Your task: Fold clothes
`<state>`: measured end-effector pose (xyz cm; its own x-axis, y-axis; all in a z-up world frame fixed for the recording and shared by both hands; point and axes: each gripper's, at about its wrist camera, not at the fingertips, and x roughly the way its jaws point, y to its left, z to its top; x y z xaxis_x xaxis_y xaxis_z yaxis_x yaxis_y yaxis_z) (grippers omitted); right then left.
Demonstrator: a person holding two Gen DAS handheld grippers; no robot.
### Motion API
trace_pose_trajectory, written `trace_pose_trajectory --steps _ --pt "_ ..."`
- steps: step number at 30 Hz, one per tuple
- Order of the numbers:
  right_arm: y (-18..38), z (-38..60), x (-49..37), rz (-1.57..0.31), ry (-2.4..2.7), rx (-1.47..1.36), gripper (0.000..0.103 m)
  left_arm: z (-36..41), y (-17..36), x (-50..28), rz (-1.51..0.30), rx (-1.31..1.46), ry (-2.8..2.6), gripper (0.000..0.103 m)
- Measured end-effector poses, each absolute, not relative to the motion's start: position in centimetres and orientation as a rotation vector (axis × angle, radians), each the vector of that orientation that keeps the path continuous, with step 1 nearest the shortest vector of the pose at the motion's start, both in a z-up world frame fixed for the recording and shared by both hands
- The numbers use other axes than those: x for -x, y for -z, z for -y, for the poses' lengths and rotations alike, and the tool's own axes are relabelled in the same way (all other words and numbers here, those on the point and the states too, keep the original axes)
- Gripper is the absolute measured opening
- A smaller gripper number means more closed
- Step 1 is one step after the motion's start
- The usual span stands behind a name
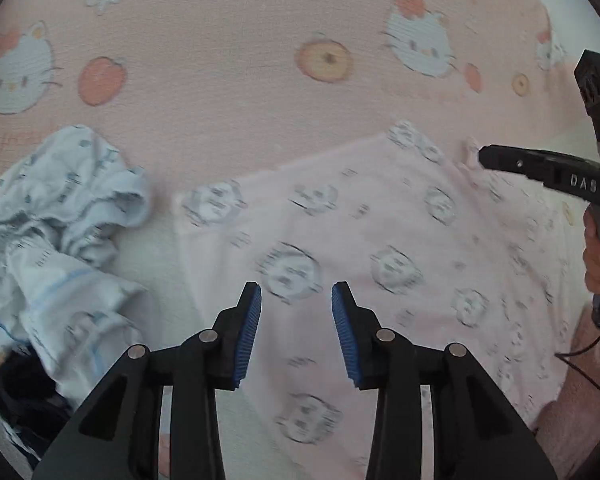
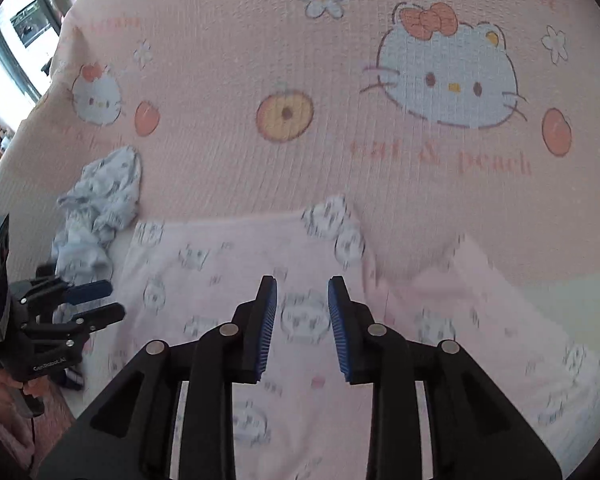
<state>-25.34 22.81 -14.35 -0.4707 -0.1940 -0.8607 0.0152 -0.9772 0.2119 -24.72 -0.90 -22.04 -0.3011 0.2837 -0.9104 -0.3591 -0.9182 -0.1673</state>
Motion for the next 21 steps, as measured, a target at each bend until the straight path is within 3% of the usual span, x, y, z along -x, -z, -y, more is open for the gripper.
trace_pose_trajectory --steps 7,11,12,14,16,19,21 --pt "18.7 -19.7 12.9 0.353 2.485 -1.755 0.028 -3.5 25.5 17.6 -0.133 1.748 -2.218 0.039" --pt "20.1 -19.5 7.9 0.347 2.480 -1.798 0.026 -4.3 25.3 13.3 -0.431 1.711 -2.233 0.040" --pt "19.7 -19.8 7.2 0.380 2.477 -1.799 0.026 -4.0 24.8 12.4 -0.416 1.690 -2.248 0.040" --pt "18.8 -20.9 6.1 0.511 2.473 -1.749 0.027 -2.4 23.7 10.8 -0.146 1.652 -2.222 0.040" --pt "17.7 -21.9 5.2 0.610 2.475 -1.687 0.028 -1.6 23.9 9.2 -0.015 1.684 -2.179 0.040" --pt "17.6 -22.2 4.7 0.513 2.532 -1.759 0.028 -1.6 25.5 7.4 -0.178 1.779 -2.195 0.039" --pt "18.3 -22.8 3.9 0.512 2.532 -1.810 0.028 -1.2 25.2 6.8 -0.158 1.787 -2.209 0.040"
